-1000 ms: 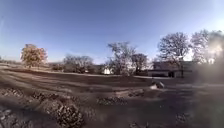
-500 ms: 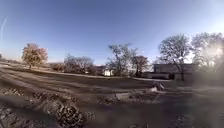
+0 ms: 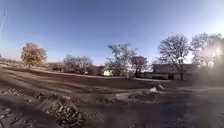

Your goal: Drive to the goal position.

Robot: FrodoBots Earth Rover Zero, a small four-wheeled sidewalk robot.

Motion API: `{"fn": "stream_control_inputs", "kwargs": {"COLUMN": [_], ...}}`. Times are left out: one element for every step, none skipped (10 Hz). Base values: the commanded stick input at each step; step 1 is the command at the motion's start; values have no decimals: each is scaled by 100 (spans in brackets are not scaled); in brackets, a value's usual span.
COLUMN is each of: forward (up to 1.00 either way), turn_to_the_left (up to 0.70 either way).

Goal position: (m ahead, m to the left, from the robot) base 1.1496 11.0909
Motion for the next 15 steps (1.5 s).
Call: {"fn": "stream_control_inputs", "kwargs": {"forward": [-70,-70,-70,-70,-70,-70,-70,-70,-70,-70,-37,0,0,0,0], "turn_to_the_left": [0,0,0,0,0,0,0,0,0,0,0,0,0,0,0]}}
